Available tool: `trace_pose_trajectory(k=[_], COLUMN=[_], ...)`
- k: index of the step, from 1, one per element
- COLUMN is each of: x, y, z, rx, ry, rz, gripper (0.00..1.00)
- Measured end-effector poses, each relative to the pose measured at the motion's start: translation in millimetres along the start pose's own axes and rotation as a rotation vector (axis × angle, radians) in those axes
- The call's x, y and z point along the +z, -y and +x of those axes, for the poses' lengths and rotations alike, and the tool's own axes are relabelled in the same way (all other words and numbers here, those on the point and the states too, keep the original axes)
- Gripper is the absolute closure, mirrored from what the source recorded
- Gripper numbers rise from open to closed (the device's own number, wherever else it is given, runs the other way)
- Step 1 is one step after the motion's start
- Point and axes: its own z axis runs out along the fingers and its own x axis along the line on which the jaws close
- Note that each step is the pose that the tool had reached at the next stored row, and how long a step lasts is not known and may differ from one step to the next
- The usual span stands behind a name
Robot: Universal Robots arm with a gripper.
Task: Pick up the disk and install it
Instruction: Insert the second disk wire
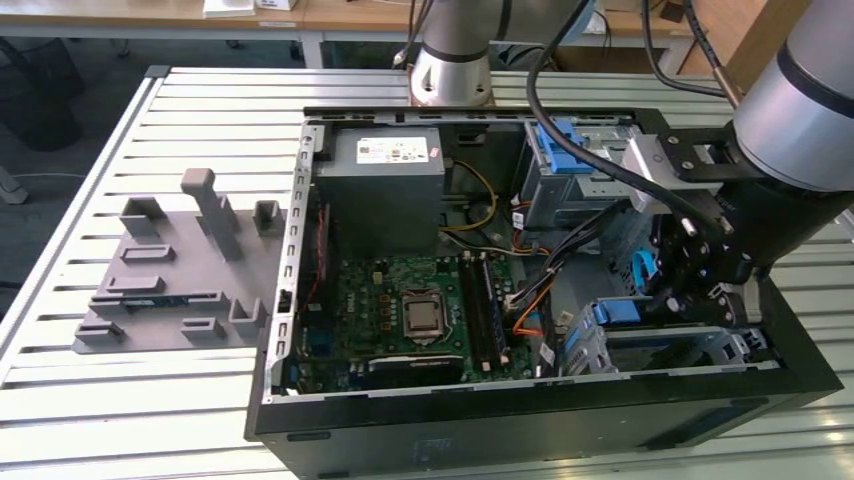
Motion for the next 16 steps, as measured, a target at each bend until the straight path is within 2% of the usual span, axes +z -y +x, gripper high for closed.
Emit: trace_pose_trajectory(k=[1,2,8,9,16], x=[0.0,0.0,-1.3,-1.4,-4.2], y=[0.0,0.0,0.0,0.0,0.2], z=[0.0,0.0,0.0,-0.1,-0.2], rx=[0.000,0.000,0.000,0.000,0.000], ry=[0.0000,0.0002,0.0001,0.0001,0.0001], rz=[0.0000,0.0000,0.0000,0.0000,0.0000], gripper=[0.76,0.69,0.68,0.62,0.62])
